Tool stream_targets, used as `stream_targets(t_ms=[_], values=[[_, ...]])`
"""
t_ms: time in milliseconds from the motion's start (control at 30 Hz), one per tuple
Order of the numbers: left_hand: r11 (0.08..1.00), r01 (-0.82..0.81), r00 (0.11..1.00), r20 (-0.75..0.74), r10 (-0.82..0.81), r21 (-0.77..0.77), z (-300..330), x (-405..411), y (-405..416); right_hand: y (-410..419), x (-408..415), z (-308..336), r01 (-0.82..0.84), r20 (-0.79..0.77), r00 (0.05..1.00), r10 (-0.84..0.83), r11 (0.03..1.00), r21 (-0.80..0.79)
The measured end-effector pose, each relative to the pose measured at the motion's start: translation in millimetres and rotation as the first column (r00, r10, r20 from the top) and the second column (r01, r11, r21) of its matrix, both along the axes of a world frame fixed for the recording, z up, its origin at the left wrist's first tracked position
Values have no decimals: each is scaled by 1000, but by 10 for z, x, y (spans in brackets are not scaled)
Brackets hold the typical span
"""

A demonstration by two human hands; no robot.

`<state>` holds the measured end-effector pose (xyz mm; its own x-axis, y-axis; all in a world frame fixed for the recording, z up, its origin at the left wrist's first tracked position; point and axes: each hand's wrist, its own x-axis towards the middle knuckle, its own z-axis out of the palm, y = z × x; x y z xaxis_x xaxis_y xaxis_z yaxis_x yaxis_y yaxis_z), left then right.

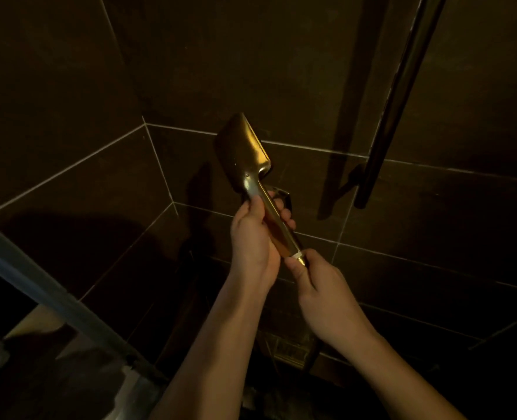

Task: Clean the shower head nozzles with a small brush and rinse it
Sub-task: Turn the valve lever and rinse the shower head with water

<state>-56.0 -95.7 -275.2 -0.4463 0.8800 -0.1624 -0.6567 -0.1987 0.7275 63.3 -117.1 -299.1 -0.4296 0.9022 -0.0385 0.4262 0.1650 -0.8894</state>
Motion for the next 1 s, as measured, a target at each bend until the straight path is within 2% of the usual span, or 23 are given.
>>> stream_targets(t_ms=[333, 400, 500, 600, 767, 1000], values=[[999, 0, 978, -207, 10, 46, 34, 25, 30, -98, -35, -43, -16, -14, 1000, 17, 999, 39], [999, -1, 980, -201, 9, 39, 23, 32, 47, -85, -32, -31, -11, -12, 1000, 12, 999, 42], [999, 26, 993, -115, -22, 30, 14, 32, 35, -47, -12, -52, 27, -13, 1000, -26, 999, 20], [999, 46, 990, -132, -44, 8, 29, 4, 23, -15, 25, -30, 47, -20, 999, -47, 999, 12], [999, -27, 996, -86, 24, -29, 75, 65, 31, -48, -23, 2, 22, -41, 999, -22, 1000, 12], [999, 2, 988, -152, 5, 49, 50, 45, -12, -100, -61, -27, -3, -45, 999, 3, 1000, -2]])
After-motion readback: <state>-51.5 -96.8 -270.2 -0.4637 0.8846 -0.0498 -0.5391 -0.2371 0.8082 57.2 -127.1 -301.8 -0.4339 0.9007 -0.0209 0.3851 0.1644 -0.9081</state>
